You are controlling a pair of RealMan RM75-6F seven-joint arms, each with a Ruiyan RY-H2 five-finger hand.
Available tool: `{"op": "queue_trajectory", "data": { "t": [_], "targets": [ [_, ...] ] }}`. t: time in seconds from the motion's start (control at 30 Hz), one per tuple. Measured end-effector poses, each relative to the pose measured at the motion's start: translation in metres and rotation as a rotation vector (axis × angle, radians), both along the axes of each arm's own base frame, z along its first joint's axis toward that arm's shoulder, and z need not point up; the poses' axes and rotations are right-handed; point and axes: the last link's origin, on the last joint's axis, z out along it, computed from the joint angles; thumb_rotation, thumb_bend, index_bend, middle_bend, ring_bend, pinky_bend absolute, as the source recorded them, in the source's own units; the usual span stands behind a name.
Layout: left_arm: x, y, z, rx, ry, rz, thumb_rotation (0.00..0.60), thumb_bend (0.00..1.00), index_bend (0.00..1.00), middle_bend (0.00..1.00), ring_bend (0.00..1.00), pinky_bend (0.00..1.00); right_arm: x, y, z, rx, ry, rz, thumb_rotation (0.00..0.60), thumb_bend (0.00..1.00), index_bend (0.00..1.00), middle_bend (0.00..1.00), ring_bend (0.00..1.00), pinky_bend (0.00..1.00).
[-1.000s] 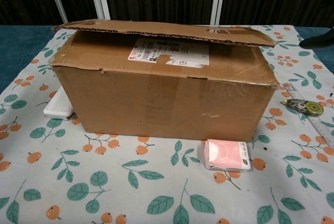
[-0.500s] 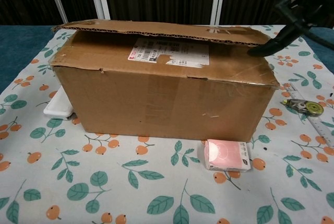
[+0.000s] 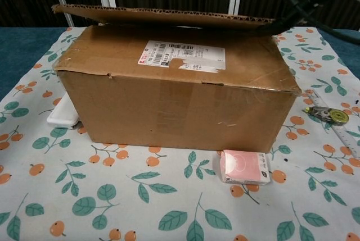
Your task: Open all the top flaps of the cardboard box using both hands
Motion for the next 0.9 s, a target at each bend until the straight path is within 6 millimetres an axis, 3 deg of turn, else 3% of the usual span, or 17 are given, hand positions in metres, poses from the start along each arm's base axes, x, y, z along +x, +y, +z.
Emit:
{"op": "queue_trajectory", "data": {
  "t": [0.23,0.67,0.83,0.9],
  "targets": [
    [-0.001,-0.001,0.000,0.005,0.013,0.008,0.600,0.10,0.00,0.00,0.00,0.07,0.009,-0.030,0.023,-0.074,0.017,0.007,0.600,0.29,0.00,0.00,0.02,0.22],
    [-0.005,0.002,-0.003,0.026,0.029,0.058,0.600,0.10,0.00,0.00,0.00,0.07,0.013,-0.141,0.074,-0.223,0.120,-0.089,0.600,0.28,0.00,0.00,0.02,0.22],
    [-0.005,0.003,-0.005,0.020,0.036,0.064,0.600,0.10,0.00,0.00,0.00,0.07,0.014,-0.150,0.087,-0.241,0.121,-0.088,0.600,0.29,0.00,0.00,0.02,0.22],
    [-0.004,0.003,-0.006,0.014,0.046,0.064,0.600,0.10,0.00,0.00,0.00,0.07,0.008,-0.146,0.089,-0.241,0.128,-0.086,0.600,0.40,0.00,0.00,0.02,0.22]
  ]
}}
